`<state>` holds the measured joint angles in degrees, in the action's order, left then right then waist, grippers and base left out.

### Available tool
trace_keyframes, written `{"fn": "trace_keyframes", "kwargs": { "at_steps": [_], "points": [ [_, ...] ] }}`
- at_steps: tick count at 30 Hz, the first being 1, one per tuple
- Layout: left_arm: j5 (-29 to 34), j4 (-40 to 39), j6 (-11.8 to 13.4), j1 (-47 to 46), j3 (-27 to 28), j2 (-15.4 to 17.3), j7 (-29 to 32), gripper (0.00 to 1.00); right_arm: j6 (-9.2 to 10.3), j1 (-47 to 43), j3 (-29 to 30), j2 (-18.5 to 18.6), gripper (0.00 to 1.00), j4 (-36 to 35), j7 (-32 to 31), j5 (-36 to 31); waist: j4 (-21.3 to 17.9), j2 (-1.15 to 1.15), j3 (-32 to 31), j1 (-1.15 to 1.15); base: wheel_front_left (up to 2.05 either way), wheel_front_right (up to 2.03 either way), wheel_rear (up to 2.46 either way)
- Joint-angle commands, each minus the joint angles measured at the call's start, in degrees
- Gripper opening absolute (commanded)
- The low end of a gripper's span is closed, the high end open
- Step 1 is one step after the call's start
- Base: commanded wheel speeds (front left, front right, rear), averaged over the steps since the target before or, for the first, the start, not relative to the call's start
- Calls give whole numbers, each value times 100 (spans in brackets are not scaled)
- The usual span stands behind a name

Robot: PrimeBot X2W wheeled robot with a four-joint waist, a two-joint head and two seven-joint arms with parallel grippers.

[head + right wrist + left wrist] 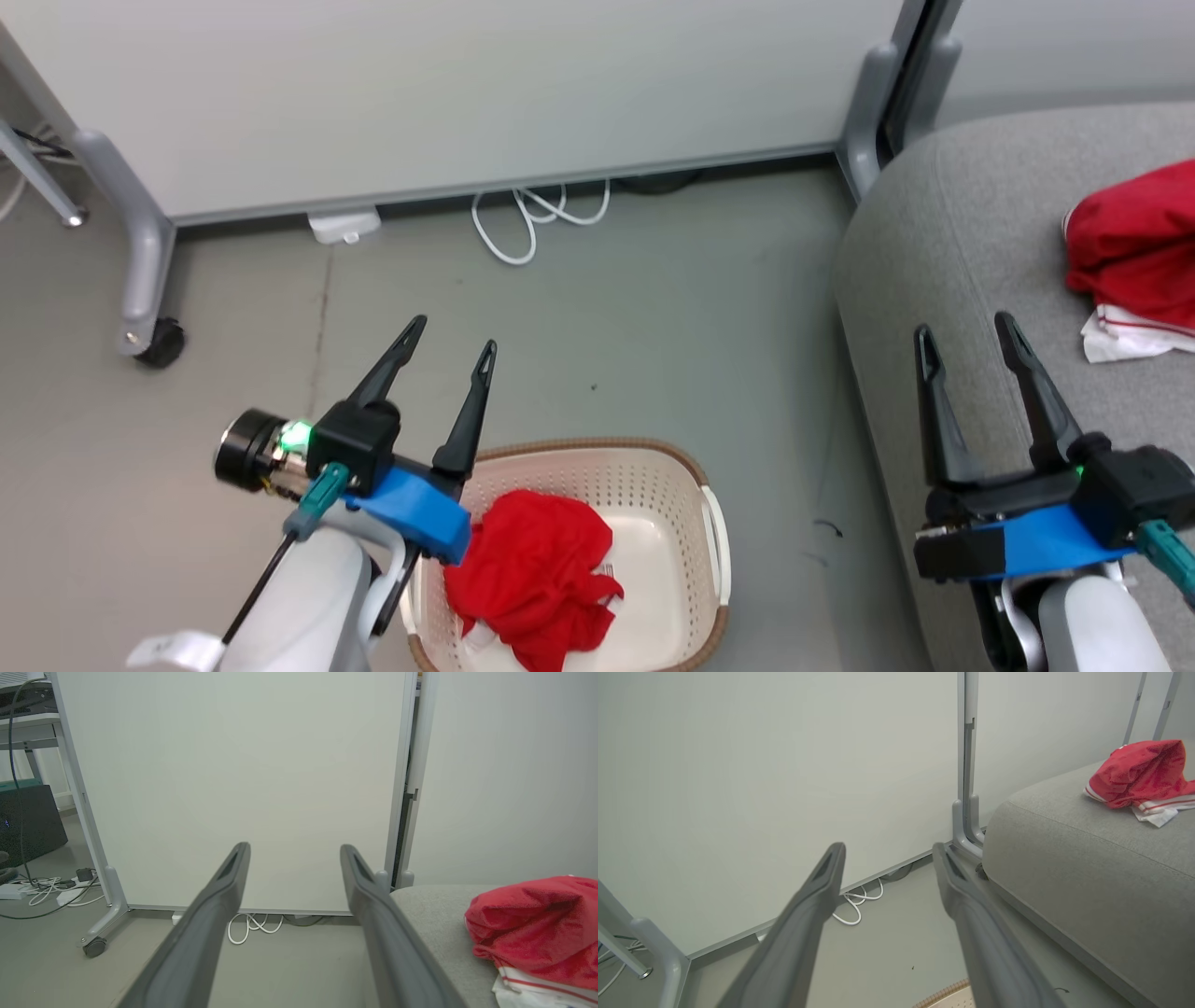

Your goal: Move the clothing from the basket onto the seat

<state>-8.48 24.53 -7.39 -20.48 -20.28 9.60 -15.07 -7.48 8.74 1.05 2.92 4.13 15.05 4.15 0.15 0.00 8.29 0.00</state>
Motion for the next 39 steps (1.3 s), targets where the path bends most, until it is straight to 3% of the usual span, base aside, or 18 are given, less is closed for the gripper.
{"fn": "trace_keyframes", "kwargs": {
  "at_steps": [1, 12, 27, 34, 39],
  "points": [
    [-71, 177, -8, -259, -189, 86, -15, 100, -3, 161, -24, -4, 100, -53, 20, -47, -152, 0, 332, 0, 0, 0, 0],
    [-396, 1621, -8, -1502, -1653, 361, -15, 100, -3, 851, -143, 7, 100, -248, 20, -98, -421, 0, 1424, 0, 0, 0, 0],
    [-706, 3739, -7, -2616, -4017, 89, 310, 100, -3, 1510, -232, 57, 100, -462, 20, -102, -576, 0, 2716, 0, 0, 0, 0],
    [-1056, 4266, -7, -2965, -4758, 19, 707, 100, -2, 1724, -236, 65, 100, -622, 20, -128, -684, 0, 3280, 0, 0, 0, 0],
    [-1347, 4490, -7, -3183, -4967, 104, 916, 100, -3, 1857, -247, 54, 100, -762, 20, -132, -779, 0, 3672, 0, 0, 0, 0]
  ]
}}
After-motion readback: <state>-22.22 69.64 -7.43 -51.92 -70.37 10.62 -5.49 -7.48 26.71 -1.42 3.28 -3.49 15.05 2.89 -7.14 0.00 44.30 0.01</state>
